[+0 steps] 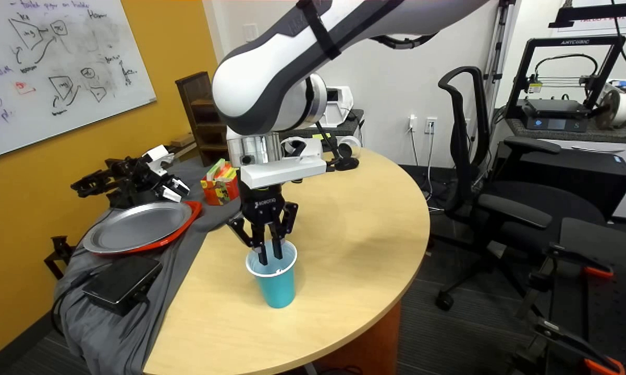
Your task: Remove the pen from the cup and put it on the table
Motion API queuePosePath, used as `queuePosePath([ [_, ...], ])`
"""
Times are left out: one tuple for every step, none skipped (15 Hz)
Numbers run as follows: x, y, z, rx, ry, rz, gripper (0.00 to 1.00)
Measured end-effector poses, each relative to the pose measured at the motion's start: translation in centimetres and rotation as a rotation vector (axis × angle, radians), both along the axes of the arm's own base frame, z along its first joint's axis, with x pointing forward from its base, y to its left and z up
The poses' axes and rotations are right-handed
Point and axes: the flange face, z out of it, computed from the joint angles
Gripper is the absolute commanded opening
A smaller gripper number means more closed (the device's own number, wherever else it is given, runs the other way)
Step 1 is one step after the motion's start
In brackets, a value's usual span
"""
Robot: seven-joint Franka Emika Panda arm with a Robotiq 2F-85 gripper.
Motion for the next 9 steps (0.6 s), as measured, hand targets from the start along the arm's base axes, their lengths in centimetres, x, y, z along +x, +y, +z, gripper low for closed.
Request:
queuePosePath([
  [0.0, 0.0, -0.2, 0.0, 0.001, 0.0, 0.31],
  [0.1, 0.0, -0.3, 0.0, 0.003, -0.001, 0.31],
  [0.1, 0.0, -0.5, 0.0, 0.004, -0.001, 0.3],
  [0.1, 0.0, -0.6, 0.0, 0.005, -0.001, 0.3],
  [0.1, 0.0, -0.7, 0.0, 0.006, -0.001, 0.3],
  [0.1, 0.0, -0.9, 0.0, 0.008, -0.001, 0.3],
  [0.1, 0.0, -1.0, -0.001, 0.01, -0.001, 0.3],
  [0.1, 0.0, -1.1, -0.001, 0.011, -0.001, 0.29],
  [0.1, 0.0, -1.3, -0.001, 0.013, -0.001, 0.3],
])
